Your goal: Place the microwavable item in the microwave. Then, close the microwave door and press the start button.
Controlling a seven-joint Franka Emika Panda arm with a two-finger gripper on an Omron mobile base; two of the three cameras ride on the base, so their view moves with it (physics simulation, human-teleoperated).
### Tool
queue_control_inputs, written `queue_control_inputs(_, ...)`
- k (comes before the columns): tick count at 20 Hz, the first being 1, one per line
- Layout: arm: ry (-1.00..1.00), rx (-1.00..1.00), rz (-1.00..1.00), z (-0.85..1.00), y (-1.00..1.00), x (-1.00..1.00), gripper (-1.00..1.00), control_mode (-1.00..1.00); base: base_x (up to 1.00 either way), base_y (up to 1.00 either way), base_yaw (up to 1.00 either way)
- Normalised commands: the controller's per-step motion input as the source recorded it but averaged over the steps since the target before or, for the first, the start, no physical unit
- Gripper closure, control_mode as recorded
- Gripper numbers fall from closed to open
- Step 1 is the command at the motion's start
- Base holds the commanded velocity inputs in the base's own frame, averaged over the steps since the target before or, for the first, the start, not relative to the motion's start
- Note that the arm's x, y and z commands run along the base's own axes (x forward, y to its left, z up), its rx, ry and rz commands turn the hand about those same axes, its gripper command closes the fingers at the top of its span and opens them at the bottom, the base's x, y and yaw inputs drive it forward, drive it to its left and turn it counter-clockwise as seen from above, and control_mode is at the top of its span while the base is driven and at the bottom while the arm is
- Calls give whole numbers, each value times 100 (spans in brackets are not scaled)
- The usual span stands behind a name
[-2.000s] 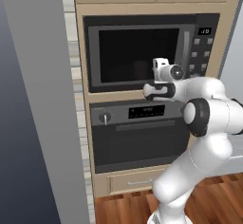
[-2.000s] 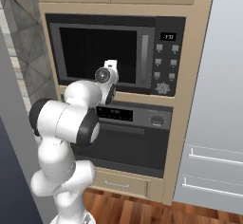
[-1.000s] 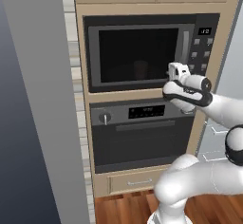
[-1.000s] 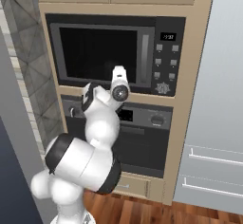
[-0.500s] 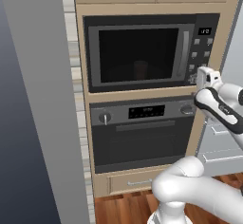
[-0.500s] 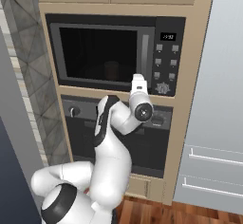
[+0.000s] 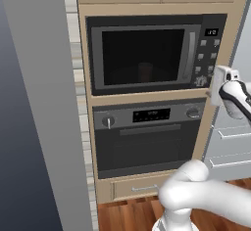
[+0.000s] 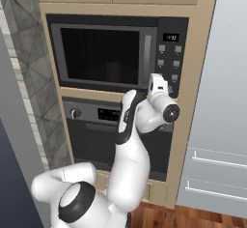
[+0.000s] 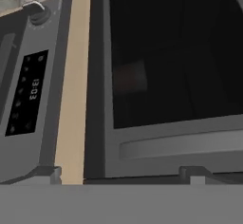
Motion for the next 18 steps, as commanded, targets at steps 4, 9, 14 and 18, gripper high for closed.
queue_control_inputs(4, 0, 6, 10, 0, -9, 42, -100, -100, 0, 0, 0)
queue_control_inputs(9, 0, 5, 8, 0, -2, 42, -100, -100, 0, 0, 0)
queue_control_inputs(14, 2, 3, 6, -8, -5, 32, -100, -100, 0, 0, 0)
queue_control_inputs(18, 3, 3, 4, -8, -11, 27, -100, -100, 0, 0, 0)
